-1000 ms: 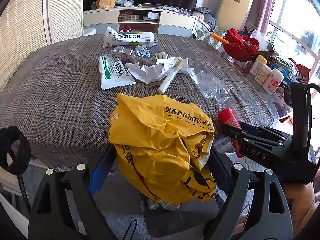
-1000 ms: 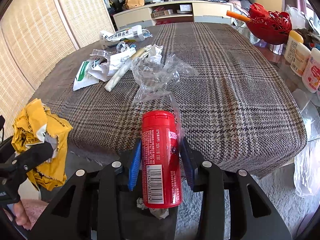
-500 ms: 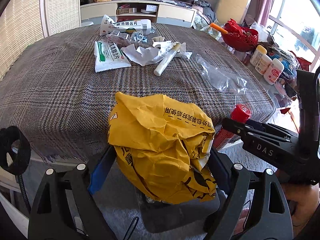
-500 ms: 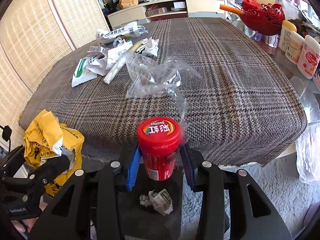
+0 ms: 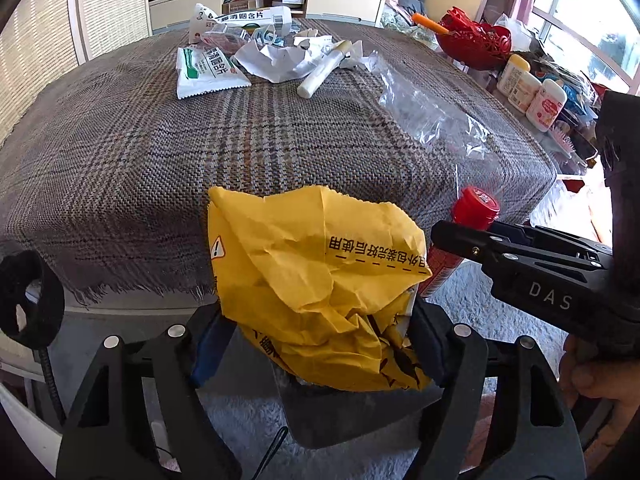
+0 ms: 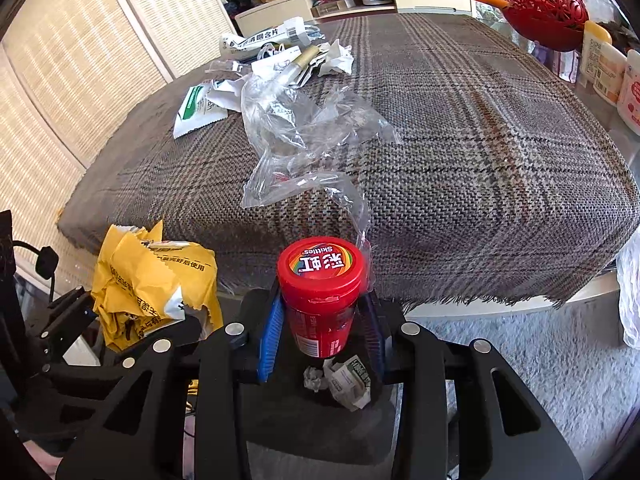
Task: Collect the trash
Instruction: 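Drop the yellow bag into the bin with the left gripper while the right gripper drops the red can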
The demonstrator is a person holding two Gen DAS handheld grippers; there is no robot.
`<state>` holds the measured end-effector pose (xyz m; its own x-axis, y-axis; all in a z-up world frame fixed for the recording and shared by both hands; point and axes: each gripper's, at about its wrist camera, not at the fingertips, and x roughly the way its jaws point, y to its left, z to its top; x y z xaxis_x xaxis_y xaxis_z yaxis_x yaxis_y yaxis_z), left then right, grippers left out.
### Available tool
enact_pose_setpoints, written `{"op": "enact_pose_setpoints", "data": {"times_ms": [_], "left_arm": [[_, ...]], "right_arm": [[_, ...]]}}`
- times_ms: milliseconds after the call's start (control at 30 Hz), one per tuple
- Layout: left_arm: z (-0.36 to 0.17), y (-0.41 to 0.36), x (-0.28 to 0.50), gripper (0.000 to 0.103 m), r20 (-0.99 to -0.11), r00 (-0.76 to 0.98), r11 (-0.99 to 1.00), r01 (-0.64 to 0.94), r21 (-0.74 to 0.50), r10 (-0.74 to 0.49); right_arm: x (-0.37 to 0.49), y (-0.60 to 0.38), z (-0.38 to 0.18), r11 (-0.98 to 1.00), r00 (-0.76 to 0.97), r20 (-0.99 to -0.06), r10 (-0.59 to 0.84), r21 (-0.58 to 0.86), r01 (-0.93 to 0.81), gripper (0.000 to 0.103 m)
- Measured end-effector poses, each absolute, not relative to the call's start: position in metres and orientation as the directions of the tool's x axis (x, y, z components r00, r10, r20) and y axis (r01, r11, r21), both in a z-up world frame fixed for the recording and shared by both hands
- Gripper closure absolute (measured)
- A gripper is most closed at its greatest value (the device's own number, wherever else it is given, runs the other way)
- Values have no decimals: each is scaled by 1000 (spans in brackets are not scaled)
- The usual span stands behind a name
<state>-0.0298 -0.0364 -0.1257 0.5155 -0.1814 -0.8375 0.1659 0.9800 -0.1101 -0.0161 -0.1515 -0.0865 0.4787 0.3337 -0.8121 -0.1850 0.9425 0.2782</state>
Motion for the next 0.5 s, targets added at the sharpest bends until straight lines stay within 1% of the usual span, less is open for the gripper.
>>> {"op": "enact_pose_setpoints", "data": {"times_ms": [167,500], "left_arm": [[-146,-39,-33,32,-865,468,979,169,-114,-182],[-173,-52,-42,32,-893,415,978,174,-112,-176]], "right_arm": [[-21,-150,-95,943,451,-828,332,281,-179,66],[-36,-147,-119,946,393,-862,321,275,-171,66]]}}
